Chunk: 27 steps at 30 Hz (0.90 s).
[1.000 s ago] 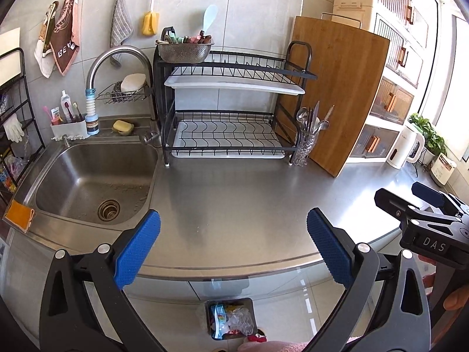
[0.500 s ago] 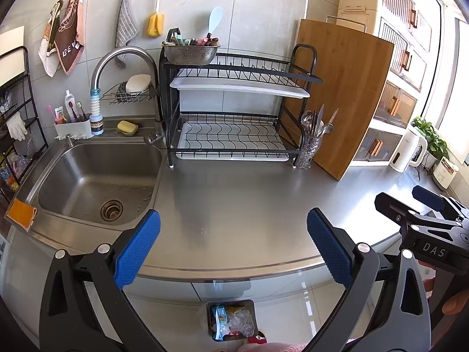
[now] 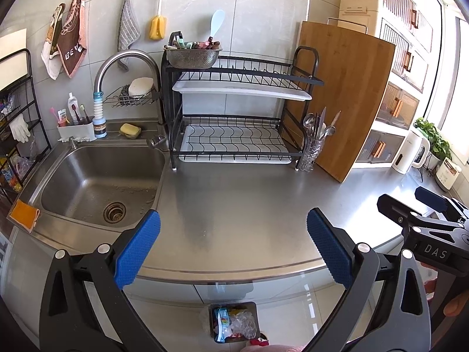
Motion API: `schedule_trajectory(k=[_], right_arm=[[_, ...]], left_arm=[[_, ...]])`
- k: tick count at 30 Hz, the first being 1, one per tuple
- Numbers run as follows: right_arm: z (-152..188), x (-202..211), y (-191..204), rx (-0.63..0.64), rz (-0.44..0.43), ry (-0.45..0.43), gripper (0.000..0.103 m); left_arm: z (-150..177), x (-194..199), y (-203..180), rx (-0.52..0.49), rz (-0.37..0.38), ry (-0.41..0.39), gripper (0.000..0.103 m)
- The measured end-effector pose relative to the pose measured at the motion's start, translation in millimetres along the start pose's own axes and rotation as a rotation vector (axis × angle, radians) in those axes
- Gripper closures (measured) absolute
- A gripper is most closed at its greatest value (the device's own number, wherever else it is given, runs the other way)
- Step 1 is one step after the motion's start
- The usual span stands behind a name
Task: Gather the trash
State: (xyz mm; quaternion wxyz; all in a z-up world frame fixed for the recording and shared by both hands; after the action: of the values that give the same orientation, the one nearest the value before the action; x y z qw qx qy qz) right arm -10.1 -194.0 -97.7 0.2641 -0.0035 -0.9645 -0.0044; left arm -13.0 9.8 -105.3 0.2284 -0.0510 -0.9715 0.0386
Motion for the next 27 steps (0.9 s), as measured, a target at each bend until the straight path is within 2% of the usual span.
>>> schedule_trajectory(k=[27], right_arm=[[-2.6, -1.2, 1.7, -0.002, -0.004, -0.006, 0.003]], left_arm=[[-3.3, -1.5, 8.1, -0.003, -0.006, -0.005, 0.008]])
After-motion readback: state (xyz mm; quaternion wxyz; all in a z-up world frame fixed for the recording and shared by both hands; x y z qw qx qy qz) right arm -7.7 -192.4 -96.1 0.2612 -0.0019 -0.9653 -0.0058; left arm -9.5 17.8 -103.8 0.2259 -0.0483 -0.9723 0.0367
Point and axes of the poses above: each gripper's, at about its wrist camera, not at the fingertips, and x roughly against the way its jaws point, y to its left, z to its underside, the point moved 7 cm from there along -x, roughly the way its jaws point, and after that the axes turned 12 degrees about -y, right-handed, at the moved point
